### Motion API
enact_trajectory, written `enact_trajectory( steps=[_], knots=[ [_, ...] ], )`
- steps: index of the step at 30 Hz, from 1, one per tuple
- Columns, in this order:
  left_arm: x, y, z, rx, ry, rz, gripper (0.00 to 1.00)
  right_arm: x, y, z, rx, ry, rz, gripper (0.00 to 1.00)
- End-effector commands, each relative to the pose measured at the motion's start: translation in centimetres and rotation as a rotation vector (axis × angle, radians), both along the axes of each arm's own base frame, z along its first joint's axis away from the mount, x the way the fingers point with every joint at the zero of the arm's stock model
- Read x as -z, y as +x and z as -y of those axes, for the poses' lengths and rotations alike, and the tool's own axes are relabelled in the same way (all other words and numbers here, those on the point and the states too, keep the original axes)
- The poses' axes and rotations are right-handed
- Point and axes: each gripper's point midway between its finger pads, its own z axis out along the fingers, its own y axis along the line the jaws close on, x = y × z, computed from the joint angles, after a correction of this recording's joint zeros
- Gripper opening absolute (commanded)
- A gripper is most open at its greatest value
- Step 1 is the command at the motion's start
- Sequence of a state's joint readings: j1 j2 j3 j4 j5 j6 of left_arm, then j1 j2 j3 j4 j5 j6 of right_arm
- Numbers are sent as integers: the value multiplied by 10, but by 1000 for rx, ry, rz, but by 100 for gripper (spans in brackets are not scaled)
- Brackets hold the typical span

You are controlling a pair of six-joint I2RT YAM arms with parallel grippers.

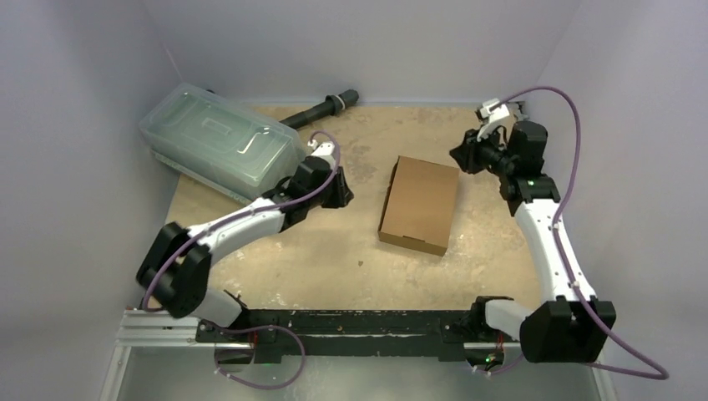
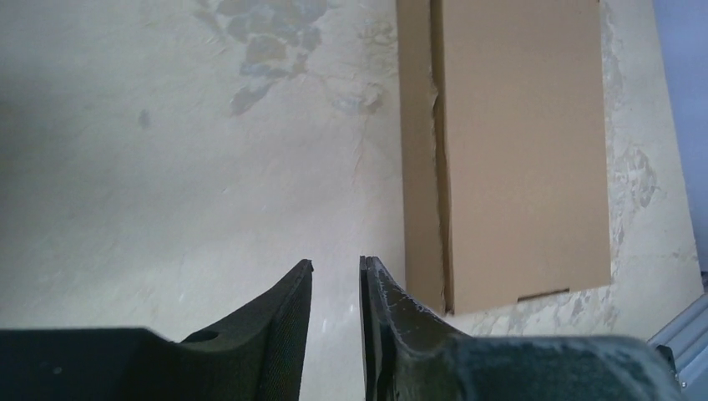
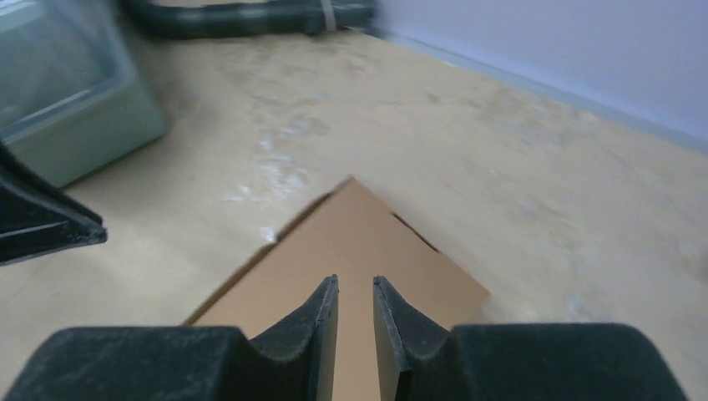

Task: Fold the paper box

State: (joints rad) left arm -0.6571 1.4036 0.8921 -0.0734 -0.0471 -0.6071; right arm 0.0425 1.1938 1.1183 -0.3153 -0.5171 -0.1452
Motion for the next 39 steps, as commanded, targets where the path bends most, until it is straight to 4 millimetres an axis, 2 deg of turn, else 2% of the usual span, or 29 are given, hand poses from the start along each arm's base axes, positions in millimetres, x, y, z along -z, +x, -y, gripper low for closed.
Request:
enact_trajectory(
  steps=[1,3,6,9,12,17,19,20,22,26,28,32,37,38,39],
  knots=[
    [-17,32,56,98,-134,49,27,71,24,68,302,-21,-148,25],
    [-15,37,78,145,-212,42,34,100,26,99,392,-61,-211,25],
    [-9,34,107,216,-280,25,47,135,26,119,403,-80,-303,25],
    [6,31,134,290,-283,-9,54,164,21,123,375,-72,-399,26],
    [28,33,148,312,-284,-48,57,179,18,119,355,-58,-446,25],
    [57,40,154,299,-250,-98,58,199,11,112,312,-37,-521,25],
    [71,40,150,279,-217,-128,51,205,9,108,295,-26,-548,25],
    [75,40,149,274,-210,-136,44,206,9,108,289,-21,-556,25],
    [82,39,144,255,-207,-152,23,207,8,107,284,-9,-564,26],
    [93,36,128,204,-237,-186,10,202,6,107,264,68,-575,34],
    [99,34,119,180,-254,-204,8,197,4,106,244,125,-578,42],
    [110,29,111,167,-267,-226,5,187,-2,102,195,270,-597,71],
    [122,25,105,155,-271,-245,4,183,-20,84,97,440,-670,90],
    [125,24,104,154,-269,-252,4,182,-21,80,82,472,-678,97],
    [127,24,103,151,-268,-258,3,180,-22,77,70,501,-687,99]
  ],
)
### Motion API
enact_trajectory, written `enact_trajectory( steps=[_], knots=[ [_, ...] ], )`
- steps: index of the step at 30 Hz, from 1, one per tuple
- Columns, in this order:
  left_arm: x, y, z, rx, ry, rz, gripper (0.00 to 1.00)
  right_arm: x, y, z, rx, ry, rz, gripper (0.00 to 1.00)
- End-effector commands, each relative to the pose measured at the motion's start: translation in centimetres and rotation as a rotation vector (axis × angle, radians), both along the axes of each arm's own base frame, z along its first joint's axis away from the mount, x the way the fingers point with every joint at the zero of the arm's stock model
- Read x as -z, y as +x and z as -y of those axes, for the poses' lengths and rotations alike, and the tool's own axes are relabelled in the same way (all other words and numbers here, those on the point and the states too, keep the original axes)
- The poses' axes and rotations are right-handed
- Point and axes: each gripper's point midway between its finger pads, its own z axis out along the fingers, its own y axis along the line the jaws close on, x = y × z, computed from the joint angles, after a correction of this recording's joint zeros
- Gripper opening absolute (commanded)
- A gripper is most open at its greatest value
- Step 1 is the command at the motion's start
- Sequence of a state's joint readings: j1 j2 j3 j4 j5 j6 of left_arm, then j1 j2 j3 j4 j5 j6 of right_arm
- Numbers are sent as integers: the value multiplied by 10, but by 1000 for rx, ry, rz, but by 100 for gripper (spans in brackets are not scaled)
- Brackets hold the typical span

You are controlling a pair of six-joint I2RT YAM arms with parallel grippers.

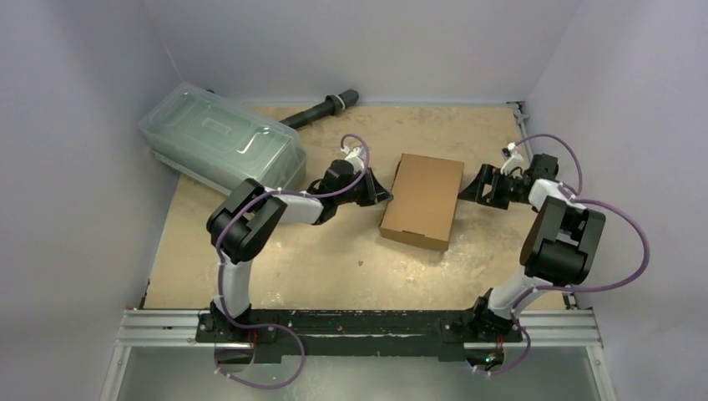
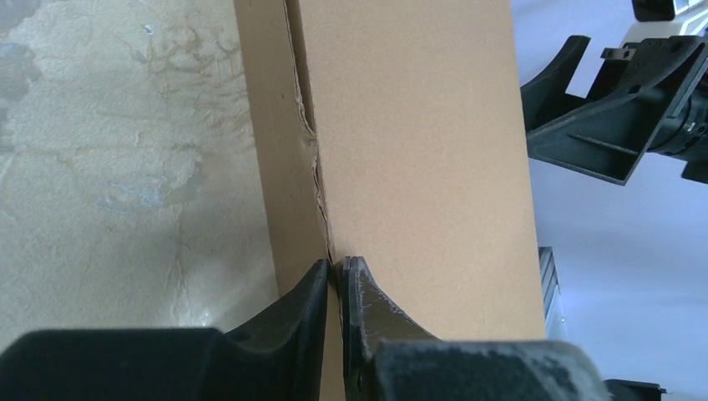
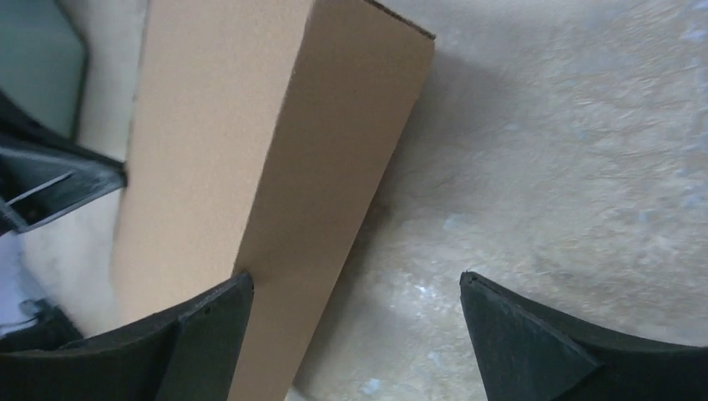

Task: Fold the paper box

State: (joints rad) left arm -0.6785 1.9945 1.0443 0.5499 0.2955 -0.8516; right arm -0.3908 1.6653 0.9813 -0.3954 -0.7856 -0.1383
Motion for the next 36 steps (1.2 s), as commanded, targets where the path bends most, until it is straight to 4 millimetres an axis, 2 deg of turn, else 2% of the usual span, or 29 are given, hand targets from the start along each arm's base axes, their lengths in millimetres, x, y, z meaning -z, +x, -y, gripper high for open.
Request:
enact_trajectory(
  steps=[1,7,12,18,21,24,29,33,36],
  knots=[
    [63,-19,-29,-23,140,-141,3,-22,-9,-37,-83,254,-12,99],
    [77,-21,-37,-31,151,-165,3,-32,-14,-50,-110,417,-20,99],
    [81,-21,-38,-30,151,-175,3,-42,-18,-59,-152,517,-4,99],
    [85,-23,-37,-20,144,-185,2,-34,-22,-68,-185,584,-37,99],
    [86,-23,-36,-13,136,-185,2,-47,-28,-81,-287,630,5,99],
    [82,-23,-30,10,111,-182,3,-77,-33,-94,-408,667,120,98],
    [70,-21,-19,47,76,-168,3,-91,-32,-100,-439,670,143,87],
    [61,-20,-8,75,64,-153,4,-114,-32,-104,-482,623,197,83],
    [55,-19,4,105,57,-141,5,-123,-28,-103,-490,608,193,81]
  ],
)
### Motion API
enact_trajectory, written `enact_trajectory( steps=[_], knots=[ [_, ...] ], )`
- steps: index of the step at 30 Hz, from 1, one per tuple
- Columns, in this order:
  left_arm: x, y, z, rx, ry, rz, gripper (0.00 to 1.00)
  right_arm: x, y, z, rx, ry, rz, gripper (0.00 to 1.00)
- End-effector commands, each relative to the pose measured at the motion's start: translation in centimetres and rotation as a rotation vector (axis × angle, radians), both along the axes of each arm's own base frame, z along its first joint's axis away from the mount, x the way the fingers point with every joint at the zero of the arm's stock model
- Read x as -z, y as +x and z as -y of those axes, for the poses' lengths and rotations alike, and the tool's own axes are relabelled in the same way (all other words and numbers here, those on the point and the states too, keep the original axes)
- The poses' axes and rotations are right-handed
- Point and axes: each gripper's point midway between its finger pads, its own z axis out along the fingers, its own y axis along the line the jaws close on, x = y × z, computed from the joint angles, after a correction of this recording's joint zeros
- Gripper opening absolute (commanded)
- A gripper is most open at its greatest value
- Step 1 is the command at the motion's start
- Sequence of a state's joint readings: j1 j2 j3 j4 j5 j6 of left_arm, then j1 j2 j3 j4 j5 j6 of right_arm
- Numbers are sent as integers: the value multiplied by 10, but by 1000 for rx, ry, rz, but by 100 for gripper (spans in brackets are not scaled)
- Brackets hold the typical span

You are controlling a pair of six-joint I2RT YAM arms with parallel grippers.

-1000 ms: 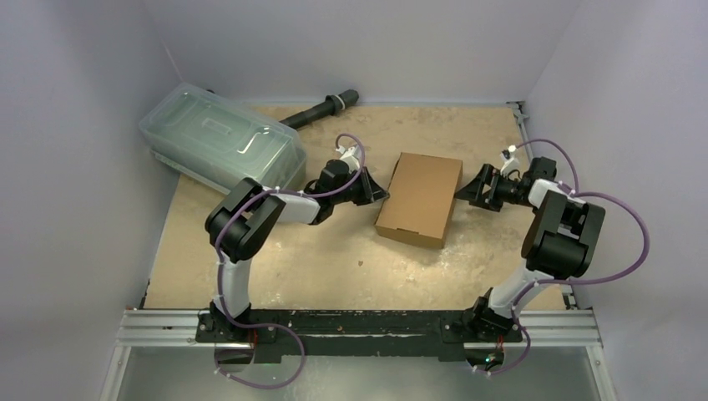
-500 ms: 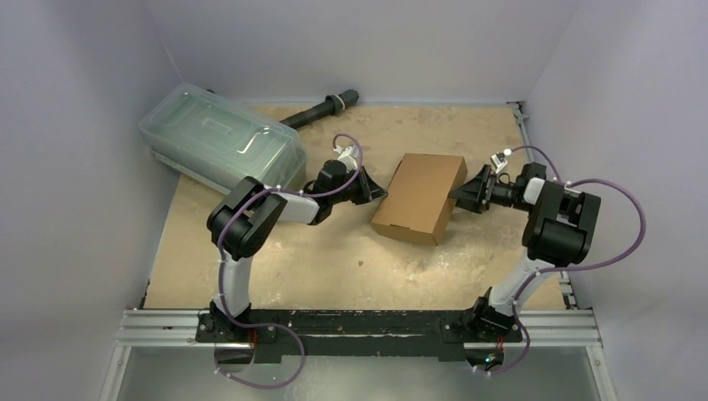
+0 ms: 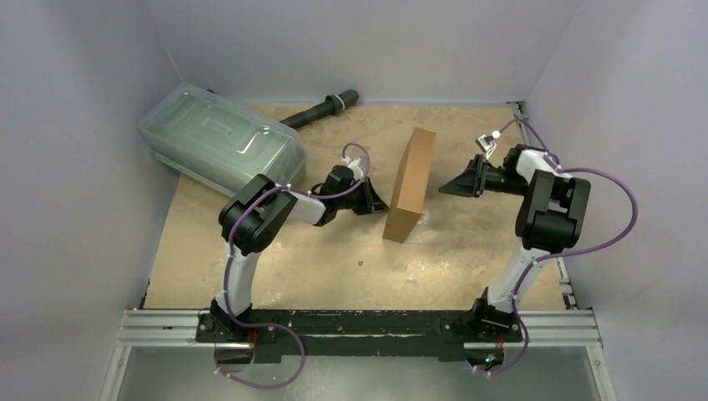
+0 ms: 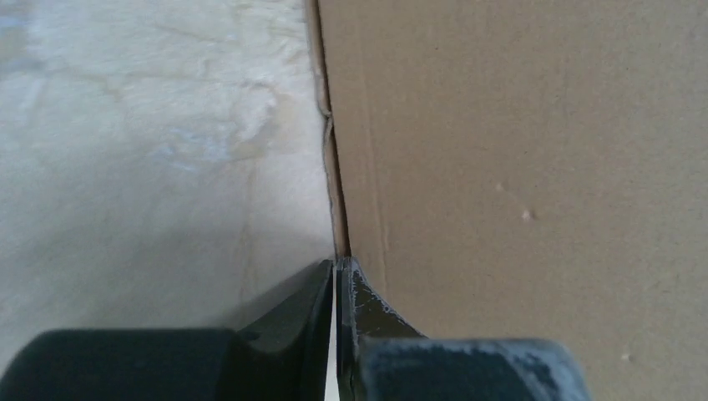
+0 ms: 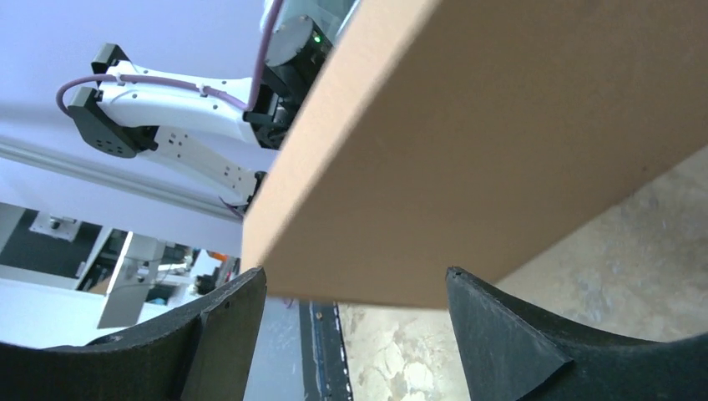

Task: Fold the paper box

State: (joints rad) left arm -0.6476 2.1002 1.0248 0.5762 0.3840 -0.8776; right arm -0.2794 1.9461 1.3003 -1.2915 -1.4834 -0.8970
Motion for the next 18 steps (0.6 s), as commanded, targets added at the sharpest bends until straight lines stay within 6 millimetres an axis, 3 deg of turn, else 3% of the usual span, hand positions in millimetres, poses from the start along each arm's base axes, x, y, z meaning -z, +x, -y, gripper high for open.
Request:
enact_trajectory(
  steps=[1,9,18],
  knots=[
    [3,-10,18,79,29,-16,5,-36,7,-2,-10,-18,104,80],
    [-8,-10,30,91,3,-1,7,-28,8,-27,-105,-30,92,81],
    [-10,-7,32,97,11,1,7,-58,3,-36,-137,-64,194,80]
  ],
)
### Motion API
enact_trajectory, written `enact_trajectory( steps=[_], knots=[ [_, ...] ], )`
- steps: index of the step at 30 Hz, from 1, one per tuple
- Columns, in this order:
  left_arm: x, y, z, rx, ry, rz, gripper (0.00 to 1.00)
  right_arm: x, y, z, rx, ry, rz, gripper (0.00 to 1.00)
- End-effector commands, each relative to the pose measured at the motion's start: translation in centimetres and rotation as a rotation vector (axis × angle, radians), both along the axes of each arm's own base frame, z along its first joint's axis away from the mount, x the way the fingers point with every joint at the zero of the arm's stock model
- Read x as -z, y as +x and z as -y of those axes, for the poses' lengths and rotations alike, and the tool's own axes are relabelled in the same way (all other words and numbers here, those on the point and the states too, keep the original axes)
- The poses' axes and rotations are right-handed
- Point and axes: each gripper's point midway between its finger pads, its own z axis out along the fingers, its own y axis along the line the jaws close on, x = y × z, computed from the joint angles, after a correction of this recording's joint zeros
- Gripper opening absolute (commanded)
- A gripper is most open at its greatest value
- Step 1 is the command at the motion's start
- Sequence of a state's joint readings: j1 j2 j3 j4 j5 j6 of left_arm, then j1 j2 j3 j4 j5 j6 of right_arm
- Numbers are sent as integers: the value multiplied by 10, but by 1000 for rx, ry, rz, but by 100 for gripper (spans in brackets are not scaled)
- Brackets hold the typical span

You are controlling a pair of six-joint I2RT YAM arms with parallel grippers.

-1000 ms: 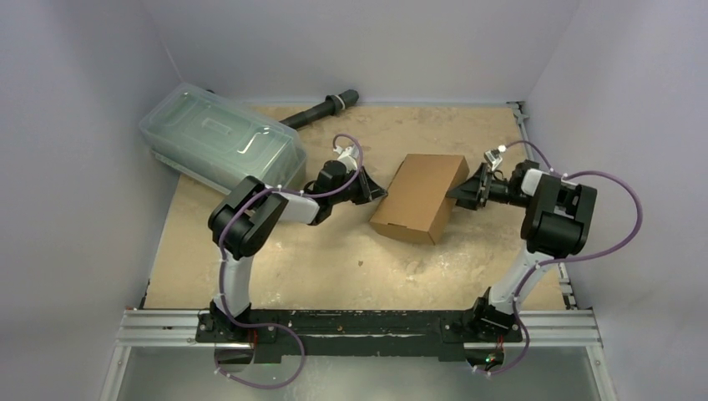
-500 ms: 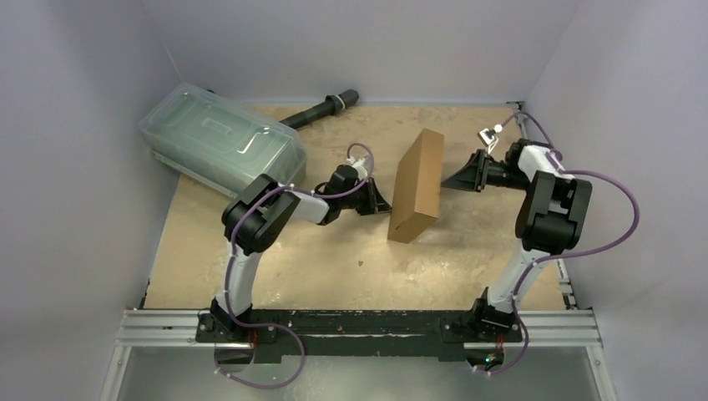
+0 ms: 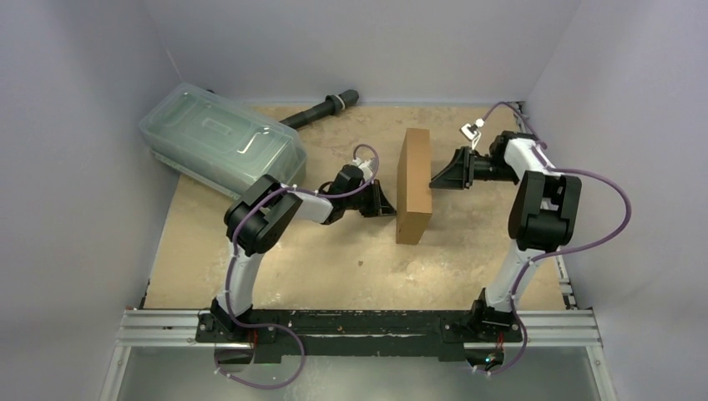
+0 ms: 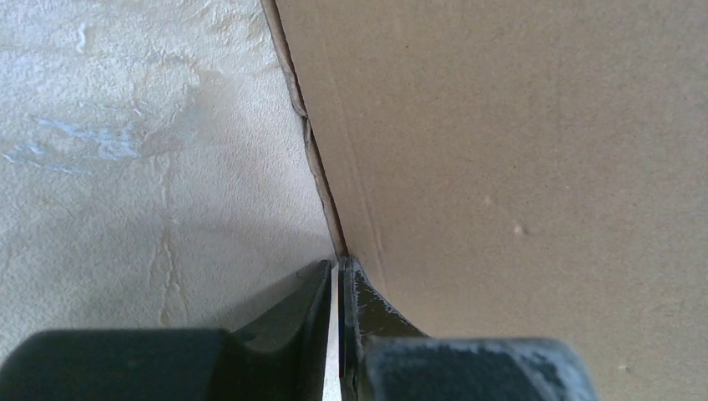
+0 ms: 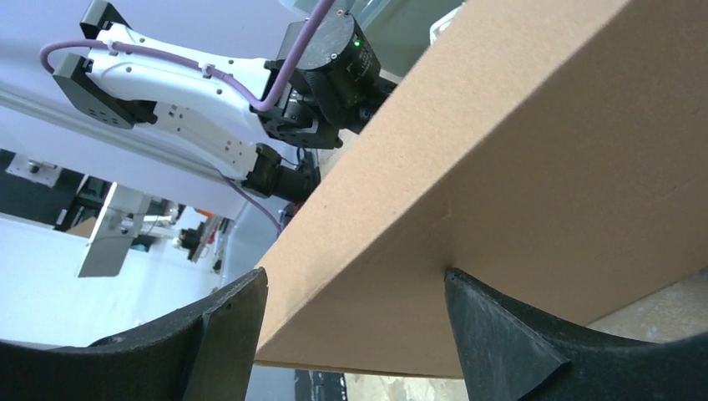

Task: Fold the paper box

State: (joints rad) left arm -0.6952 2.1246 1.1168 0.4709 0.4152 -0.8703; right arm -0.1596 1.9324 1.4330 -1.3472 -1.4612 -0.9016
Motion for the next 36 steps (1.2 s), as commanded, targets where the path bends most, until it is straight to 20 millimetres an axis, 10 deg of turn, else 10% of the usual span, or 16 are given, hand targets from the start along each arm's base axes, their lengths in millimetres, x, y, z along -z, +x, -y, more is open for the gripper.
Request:
enact_trajectory(
  steps=[1,16,36],
  knots=[
    [-8,8,6,17,-7,37,8,-31,-1,-5,-17,-20,106,80],
    [-14,14,2,-6,-8,35,8,-23,17,-52,13,-277,175,83],
    [-38,7,-109,-247,281,16,16,-4,14,-86,-30,-424,258,84]
  ],
)
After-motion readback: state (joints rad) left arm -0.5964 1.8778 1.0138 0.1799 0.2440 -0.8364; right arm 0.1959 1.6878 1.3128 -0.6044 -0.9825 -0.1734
